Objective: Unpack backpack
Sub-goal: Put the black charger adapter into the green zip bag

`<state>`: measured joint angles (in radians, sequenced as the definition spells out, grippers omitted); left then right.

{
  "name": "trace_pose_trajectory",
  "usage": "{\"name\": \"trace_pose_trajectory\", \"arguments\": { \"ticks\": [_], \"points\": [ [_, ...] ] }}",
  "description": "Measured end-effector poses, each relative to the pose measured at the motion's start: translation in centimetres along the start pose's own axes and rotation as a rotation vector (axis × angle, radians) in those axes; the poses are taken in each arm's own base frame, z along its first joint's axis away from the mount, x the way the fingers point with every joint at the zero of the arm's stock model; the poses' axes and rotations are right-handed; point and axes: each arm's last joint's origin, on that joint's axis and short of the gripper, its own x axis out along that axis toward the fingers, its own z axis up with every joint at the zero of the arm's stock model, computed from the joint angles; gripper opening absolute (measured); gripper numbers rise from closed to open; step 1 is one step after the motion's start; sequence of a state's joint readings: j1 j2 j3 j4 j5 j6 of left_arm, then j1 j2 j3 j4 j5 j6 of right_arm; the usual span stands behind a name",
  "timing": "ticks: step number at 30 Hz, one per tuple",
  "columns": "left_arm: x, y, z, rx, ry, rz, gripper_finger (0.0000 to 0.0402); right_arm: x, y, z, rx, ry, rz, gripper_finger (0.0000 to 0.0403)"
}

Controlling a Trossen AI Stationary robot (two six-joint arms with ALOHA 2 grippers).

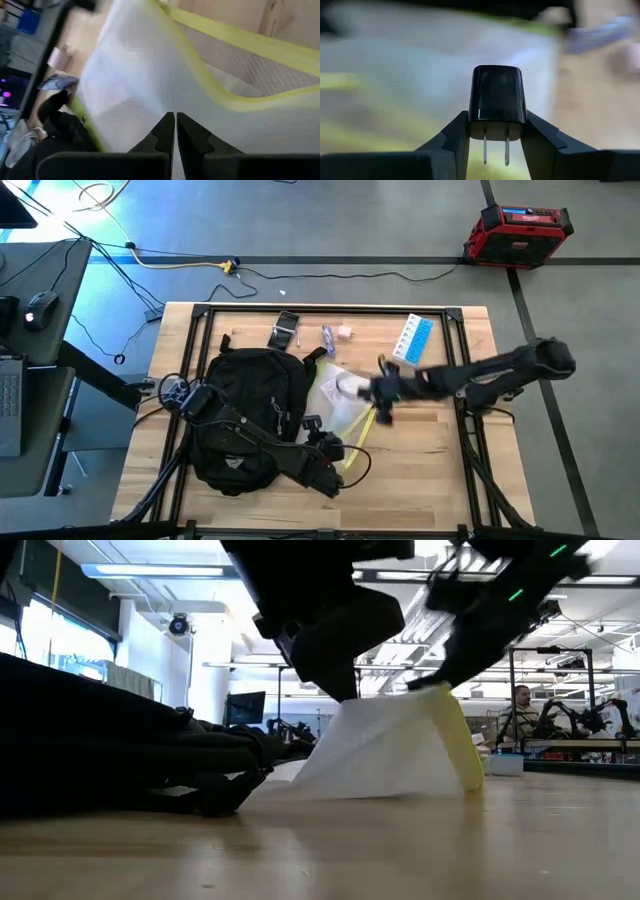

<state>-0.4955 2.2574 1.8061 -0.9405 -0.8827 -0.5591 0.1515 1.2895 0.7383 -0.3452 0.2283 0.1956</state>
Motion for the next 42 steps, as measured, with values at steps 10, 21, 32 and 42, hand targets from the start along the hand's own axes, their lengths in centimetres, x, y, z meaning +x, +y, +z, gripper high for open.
{"name": "trace_pose_trajectory", "arguments": {
  "ticks": [10, 21, 32, 42],
  "points": [
    [-2.9, -1.5, -0.5, -0.035, -0.141, 0.073, 0.0000, -1.4, 10.2, -3.7, -0.025, -0.040, 0.121, 0.0118],
    [-0.4, -2.6, 3.6, 0.022, -0.260, -0.300, 0.0047, -2.3, 13.9, -7.4, 0.092, -0.115, 0.004, 0.0118],
    [4.8, -2.6, 2.5, 0.218, -0.138, -0.286, 0.0193, -3.3, 14.6, -8.4, 0.138, -0.183, -0.026, 0.0118],
    [5.8, -1.6, 1.8, 0.050, -0.023, -0.233, 0.0197, -3.3, 14.6, -8.4, 0.134, -0.184, -0.027, 0.0118]
  ]
}}
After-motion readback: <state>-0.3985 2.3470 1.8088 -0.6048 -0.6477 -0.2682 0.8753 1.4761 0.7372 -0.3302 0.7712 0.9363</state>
